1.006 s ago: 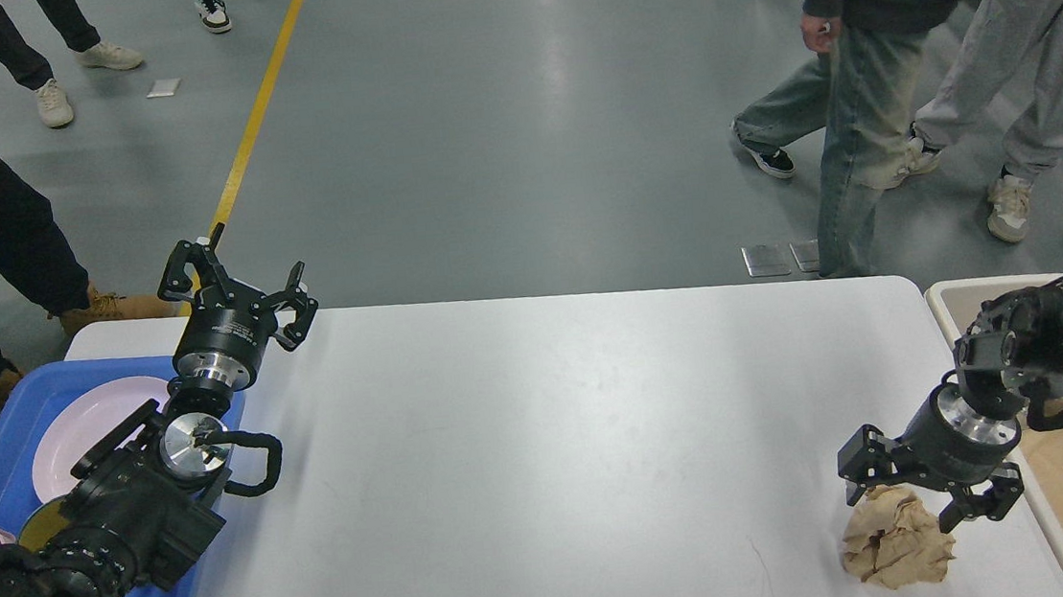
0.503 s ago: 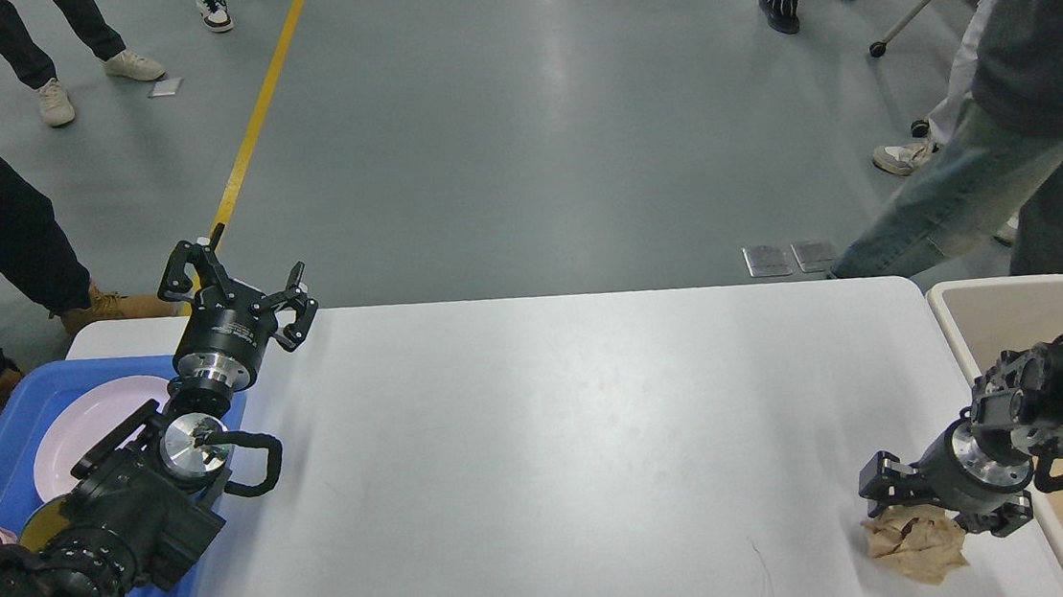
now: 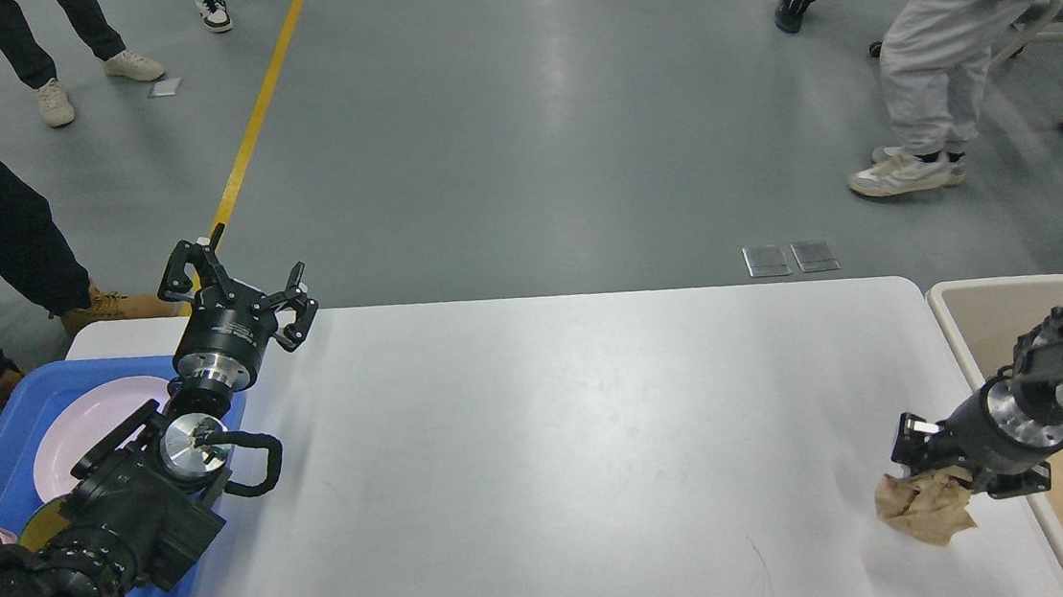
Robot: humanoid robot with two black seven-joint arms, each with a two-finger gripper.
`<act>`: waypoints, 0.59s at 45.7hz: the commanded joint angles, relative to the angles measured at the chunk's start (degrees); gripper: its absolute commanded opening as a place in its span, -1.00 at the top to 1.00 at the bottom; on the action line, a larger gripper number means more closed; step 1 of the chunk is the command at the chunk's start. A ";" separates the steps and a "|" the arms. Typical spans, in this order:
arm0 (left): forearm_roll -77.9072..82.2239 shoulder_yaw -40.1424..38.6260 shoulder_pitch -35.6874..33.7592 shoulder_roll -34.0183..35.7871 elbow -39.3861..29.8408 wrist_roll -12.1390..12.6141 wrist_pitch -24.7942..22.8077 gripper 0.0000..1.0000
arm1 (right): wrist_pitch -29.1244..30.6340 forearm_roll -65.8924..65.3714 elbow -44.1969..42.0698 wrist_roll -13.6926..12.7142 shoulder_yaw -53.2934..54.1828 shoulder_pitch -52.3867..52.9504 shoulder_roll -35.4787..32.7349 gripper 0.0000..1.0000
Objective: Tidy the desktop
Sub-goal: 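Lift the crumpled paper with the right gripper and drop it into the bin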
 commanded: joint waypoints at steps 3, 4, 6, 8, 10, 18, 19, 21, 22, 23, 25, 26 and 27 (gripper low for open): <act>-0.01 0.00 -0.01 0.00 0.00 0.00 0.00 -0.93 | 7.76 -0.04 2.48 0.01 1.44 14.08 -6.95 1.00; 0.07 0.00 -0.01 0.00 0.00 0.00 0.00 -0.93 | 9.26 -0.04 2.48 0.01 1.97 15.93 -8.18 1.00; -0.01 0.00 -0.01 0.00 0.00 0.00 0.00 -0.93 | 12.16 -0.04 2.39 0.01 3.46 19.45 -10.29 1.00; -0.01 0.00 0.08 0.00 0.00 0.00 0.00 -0.93 | 14.79 0.05 2.31 0.01 5.13 22.87 -12.57 1.00; -0.01 0.00 -0.01 0.00 0.00 0.00 0.00 -0.93 | 17.88 0.05 2.13 0.01 7.42 27.80 -15.83 1.00; -0.01 0.00 -0.01 0.00 0.00 0.00 0.00 -0.93 | 19.03 -0.22 1.69 -0.17 8.39 32.03 -18.65 1.00; -0.01 0.00 -0.01 0.00 0.00 0.00 0.00 -0.93 | 18.68 -0.22 1.52 -0.17 8.39 31.95 -18.74 1.00; -0.01 0.00 -0.01 0.00 0.00 0.00 0.00 -0.93 | 18.06 -0.30 0.64 -0.17 8.39 31.07 -18.82 1.00; -0.01 0.00 -0.01 0.00 0.00 0.00 0.00 -0.93 | 17.71 -0.30 0.11 -0.17 8.39 30.63 -19.00 1.00; -0.01 0.00 0.08 0.00 0.00 0.00 0.00 -0.93 | 17.19 -0.30 -0.59 -0.17 8.48 30.02 -19.17 1.00; -0.01 0.00 0.08 0.00 0.00 0.00 0.00 -0.93 | 15.78 -0.30 -2.52 -0.26 8.56 27.48 -19.44 1.00; -0.01 0.00 0.08 0.00 0.00 0.00 0.00 -0.93 | 14.64 -0.30 -3.66 -0.26 8.57 25.81 -19.44 1.00; -0.01 0.00 -0.01 0.00 0.00 0.00 0.00 -0.93 | 13.24 -0.30 -4.80 -0.26 8.65 24.14 -19.35 1.00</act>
